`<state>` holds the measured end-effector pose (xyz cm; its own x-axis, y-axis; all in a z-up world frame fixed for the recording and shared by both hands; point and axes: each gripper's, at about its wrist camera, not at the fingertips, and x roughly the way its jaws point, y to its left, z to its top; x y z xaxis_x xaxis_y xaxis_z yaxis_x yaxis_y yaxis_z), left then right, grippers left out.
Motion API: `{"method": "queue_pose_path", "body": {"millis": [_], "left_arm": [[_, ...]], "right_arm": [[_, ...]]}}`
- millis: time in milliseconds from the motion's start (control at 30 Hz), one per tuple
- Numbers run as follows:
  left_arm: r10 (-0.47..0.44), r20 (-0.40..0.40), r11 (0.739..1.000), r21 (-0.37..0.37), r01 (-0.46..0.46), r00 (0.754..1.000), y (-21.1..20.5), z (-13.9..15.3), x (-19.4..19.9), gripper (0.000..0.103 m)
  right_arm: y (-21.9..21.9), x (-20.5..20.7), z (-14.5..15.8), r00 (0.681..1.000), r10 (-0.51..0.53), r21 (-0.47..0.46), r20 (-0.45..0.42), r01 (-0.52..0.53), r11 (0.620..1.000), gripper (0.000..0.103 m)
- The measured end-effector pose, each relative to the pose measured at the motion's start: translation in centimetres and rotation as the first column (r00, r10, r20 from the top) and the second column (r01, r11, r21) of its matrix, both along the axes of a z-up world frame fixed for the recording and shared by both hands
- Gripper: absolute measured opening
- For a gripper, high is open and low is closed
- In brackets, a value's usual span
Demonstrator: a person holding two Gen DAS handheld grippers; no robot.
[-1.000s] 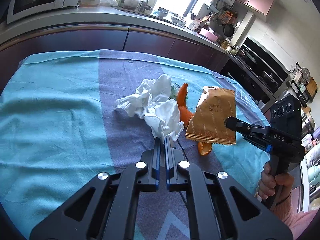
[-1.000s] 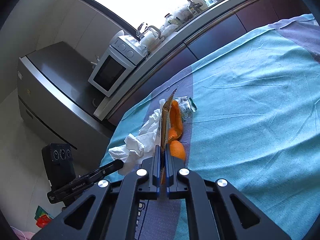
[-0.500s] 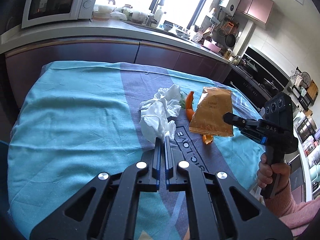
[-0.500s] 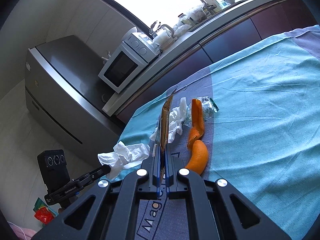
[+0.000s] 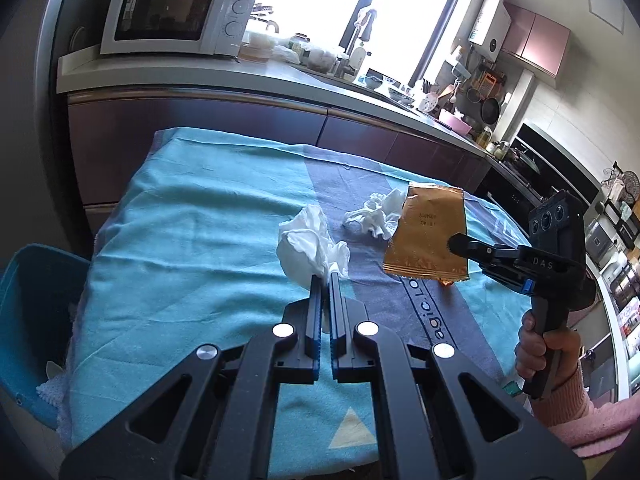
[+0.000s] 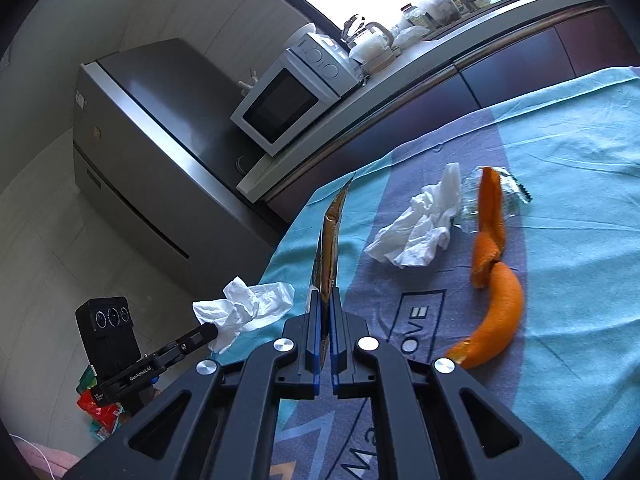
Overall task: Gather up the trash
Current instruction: 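Carry the white tissue and gold wrapper over the teal bin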
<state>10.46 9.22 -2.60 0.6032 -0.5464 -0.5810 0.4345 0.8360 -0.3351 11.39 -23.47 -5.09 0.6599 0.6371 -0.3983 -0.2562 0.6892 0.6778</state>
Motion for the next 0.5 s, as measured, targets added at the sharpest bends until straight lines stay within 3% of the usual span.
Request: {"method": "queue_pose_path", "body": {"millis": [500], "left_arm": [[0.161,0.027,0.987,-0.014,-0.161,0.986,7.6,1.1,-2.8,0.004]], "right_arm": [[8.7,3.3,1.4,0.978,0.208,-0.017,0.010,-0.208,0.978,0.003]]}}
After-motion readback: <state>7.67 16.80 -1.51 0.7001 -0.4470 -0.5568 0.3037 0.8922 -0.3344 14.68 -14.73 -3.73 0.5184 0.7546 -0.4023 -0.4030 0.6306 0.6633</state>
